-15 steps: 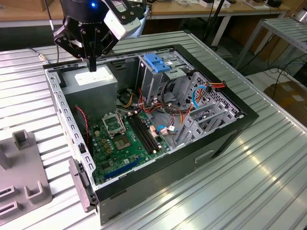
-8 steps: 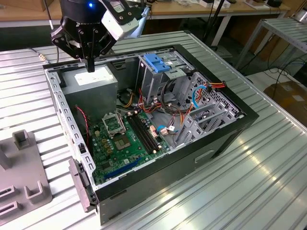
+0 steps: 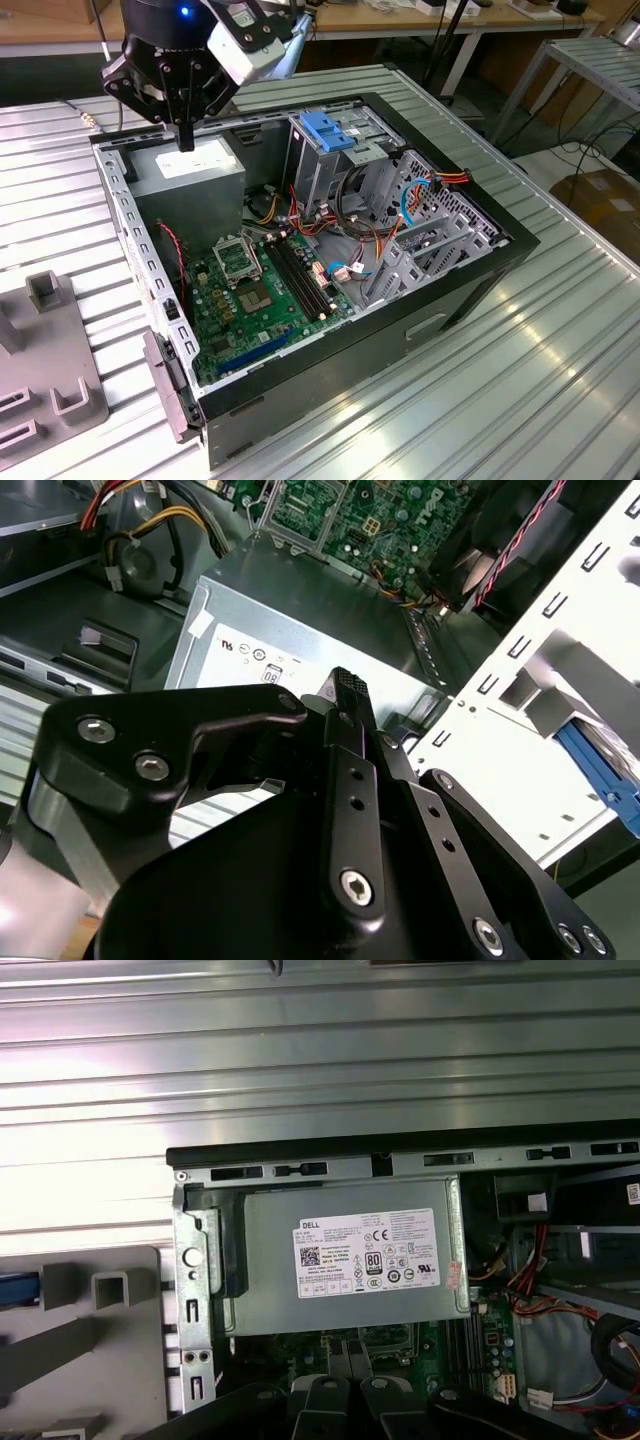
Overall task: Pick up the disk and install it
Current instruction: 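Reach for the disk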
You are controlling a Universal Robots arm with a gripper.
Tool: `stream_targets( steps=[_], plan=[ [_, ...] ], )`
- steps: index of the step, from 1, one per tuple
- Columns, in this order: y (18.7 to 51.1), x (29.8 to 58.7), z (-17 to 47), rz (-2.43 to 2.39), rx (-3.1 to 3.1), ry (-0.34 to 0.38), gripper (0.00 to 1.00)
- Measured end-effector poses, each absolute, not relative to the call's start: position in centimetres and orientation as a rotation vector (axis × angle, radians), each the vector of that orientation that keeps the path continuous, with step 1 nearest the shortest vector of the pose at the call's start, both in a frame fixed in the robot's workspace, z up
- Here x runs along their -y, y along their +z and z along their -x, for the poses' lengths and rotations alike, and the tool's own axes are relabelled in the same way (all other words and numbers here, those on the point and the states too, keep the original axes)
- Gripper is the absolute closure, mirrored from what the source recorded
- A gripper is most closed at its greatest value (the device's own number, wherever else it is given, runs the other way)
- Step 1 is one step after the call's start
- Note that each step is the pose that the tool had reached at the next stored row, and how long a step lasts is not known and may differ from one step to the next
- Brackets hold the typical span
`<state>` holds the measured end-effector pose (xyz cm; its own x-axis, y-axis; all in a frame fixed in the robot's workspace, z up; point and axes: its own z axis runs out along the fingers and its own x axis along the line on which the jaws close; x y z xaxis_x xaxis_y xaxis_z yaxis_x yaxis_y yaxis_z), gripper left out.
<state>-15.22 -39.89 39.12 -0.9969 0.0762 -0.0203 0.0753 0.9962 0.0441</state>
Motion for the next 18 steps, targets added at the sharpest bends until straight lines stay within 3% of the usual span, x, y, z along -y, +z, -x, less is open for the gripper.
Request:
stream_targets(
  steps=[18],
  plan=[
    [39.05, 39.89, 15.93, -0.118, -3.119, 0.067, 0.9]
  ],
)
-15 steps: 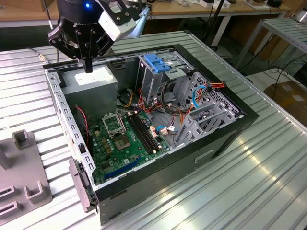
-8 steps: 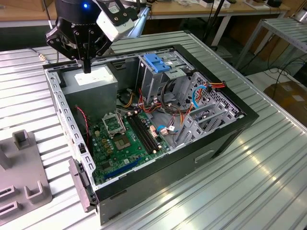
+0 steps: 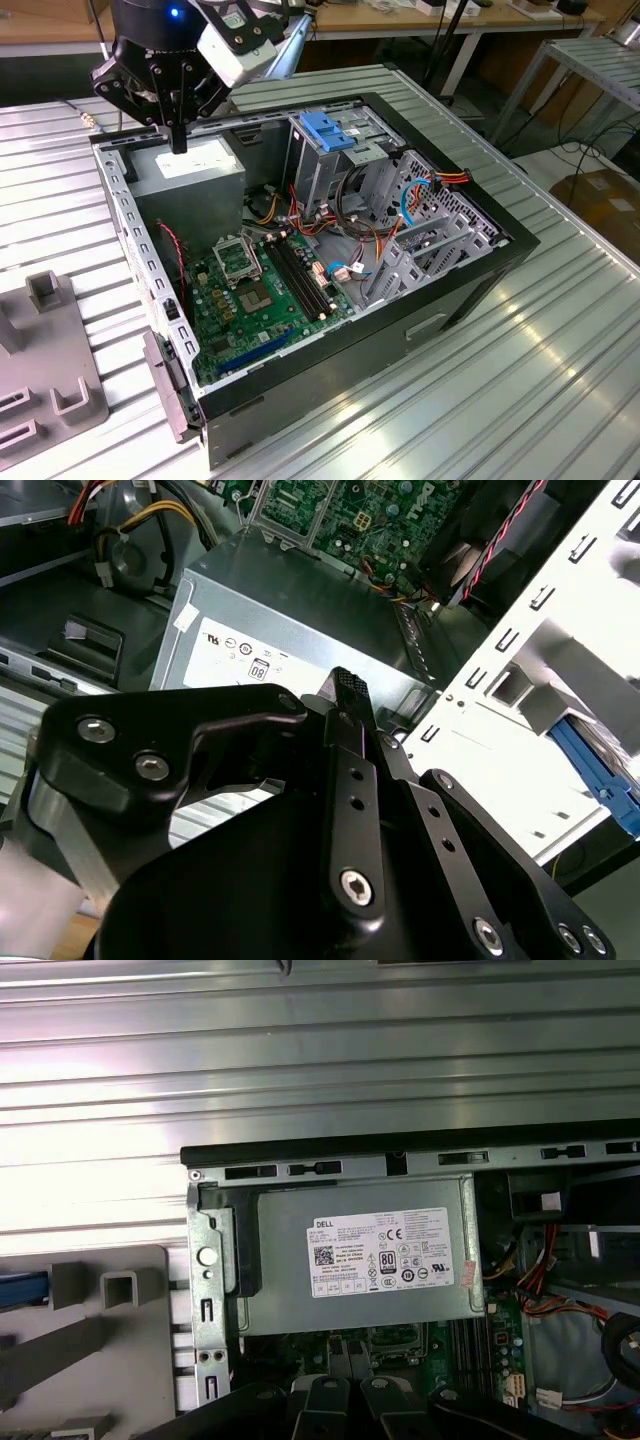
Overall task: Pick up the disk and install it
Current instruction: 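Reach for the disk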
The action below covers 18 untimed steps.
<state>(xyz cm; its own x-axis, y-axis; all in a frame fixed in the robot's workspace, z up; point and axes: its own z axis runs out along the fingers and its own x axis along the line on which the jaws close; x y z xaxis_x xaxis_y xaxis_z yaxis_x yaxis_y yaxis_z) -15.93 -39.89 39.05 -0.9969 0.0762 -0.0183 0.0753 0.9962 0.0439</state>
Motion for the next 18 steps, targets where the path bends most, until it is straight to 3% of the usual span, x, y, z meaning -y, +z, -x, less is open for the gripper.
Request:
stream_targets(
  steps=[18],
  plan=[
    [38.99, 39.89, 16.75, -0.119, -3.12, 0.067, 0.9]
  ],
)
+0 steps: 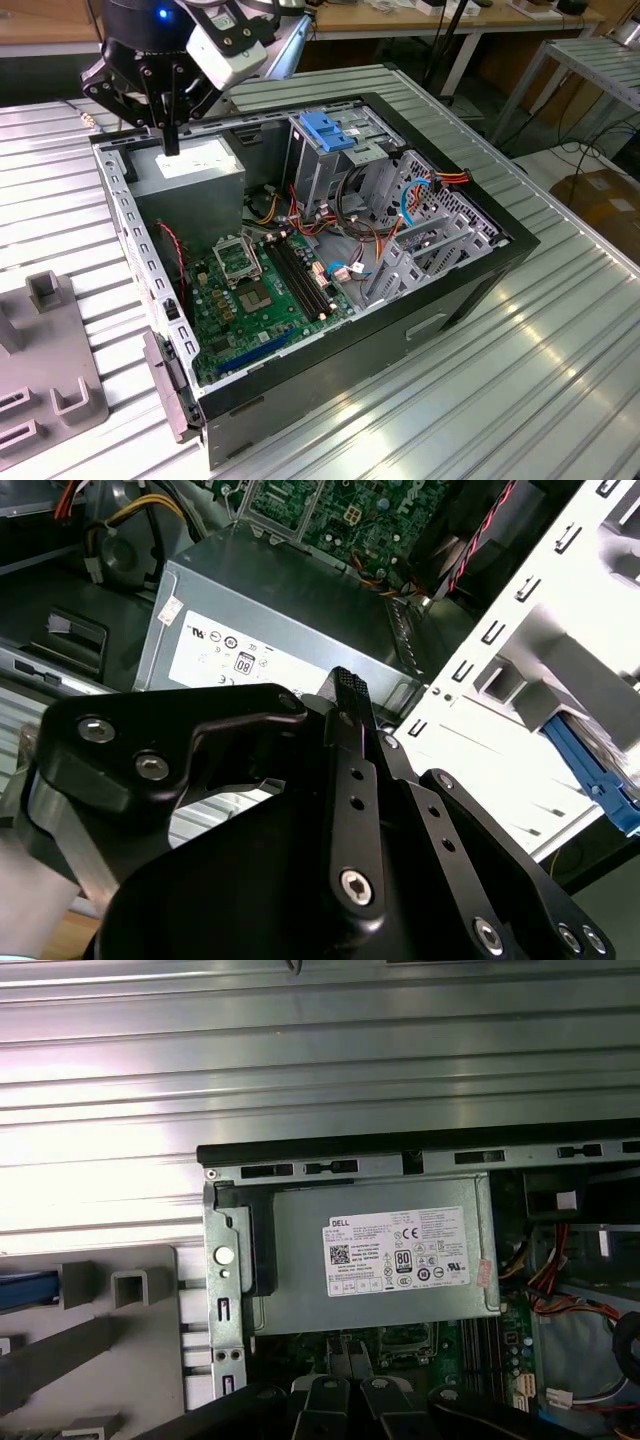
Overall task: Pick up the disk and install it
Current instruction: 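Reach for the disk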
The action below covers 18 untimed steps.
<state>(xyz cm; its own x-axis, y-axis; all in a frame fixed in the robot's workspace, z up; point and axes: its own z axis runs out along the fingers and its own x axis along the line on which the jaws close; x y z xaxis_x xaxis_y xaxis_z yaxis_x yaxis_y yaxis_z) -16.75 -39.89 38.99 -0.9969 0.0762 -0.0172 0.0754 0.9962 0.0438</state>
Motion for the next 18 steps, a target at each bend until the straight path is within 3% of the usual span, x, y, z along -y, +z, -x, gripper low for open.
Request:
stream_targets(
  steps=[18],
  plan=[
    [38.93, 39.89, 17.39, -0.119, -3.121, 0.067, 0.9]
  ],
)
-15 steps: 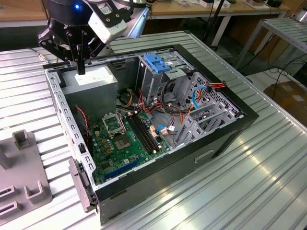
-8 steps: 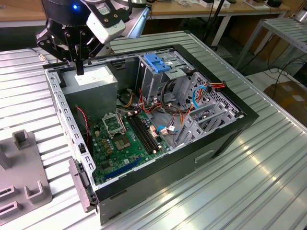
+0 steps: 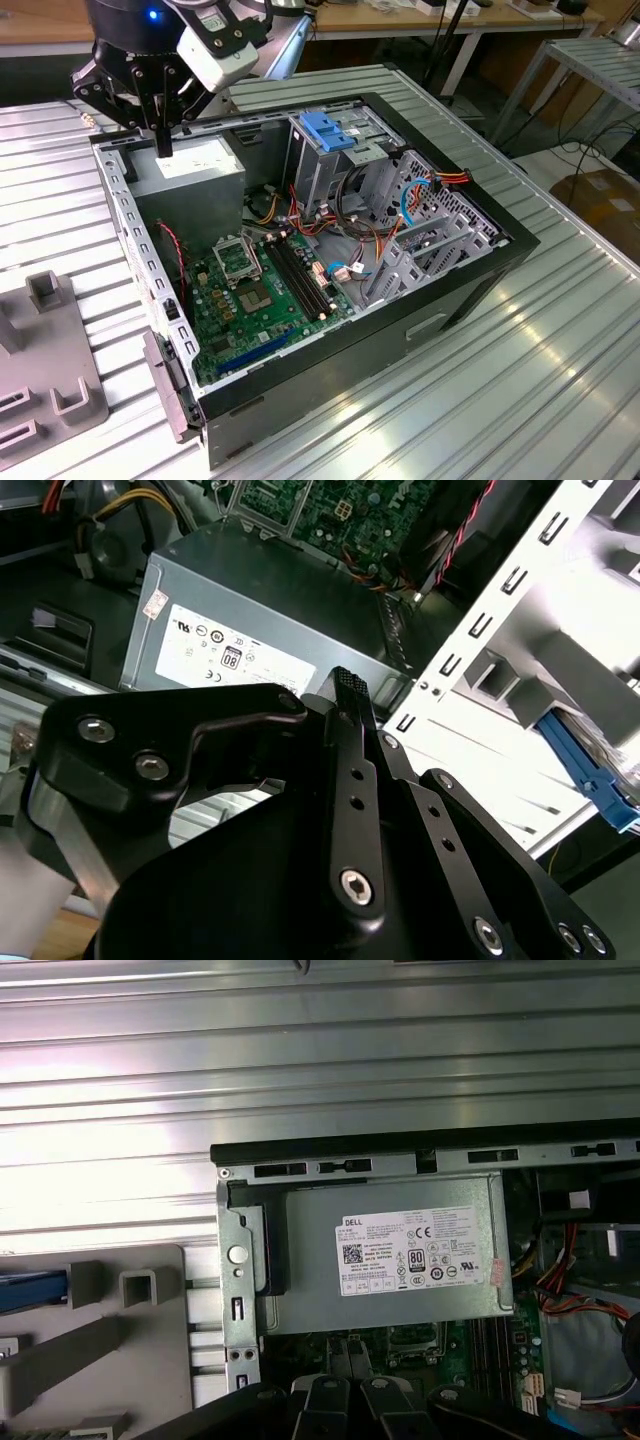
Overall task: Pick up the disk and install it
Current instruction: 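Reach for the disk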
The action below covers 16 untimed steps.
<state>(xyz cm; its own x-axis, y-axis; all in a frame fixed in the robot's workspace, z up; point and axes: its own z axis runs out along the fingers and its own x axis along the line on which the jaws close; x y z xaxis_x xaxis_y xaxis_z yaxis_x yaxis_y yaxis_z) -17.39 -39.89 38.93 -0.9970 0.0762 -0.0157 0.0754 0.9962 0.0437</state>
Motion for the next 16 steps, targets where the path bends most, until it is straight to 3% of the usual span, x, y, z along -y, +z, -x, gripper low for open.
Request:
stream_targets(
  steps=[16],
  plan=[
    [38.87, 39.89, 17.97, -0.119, -3.123, 0.067, 0.9]
  ],
)
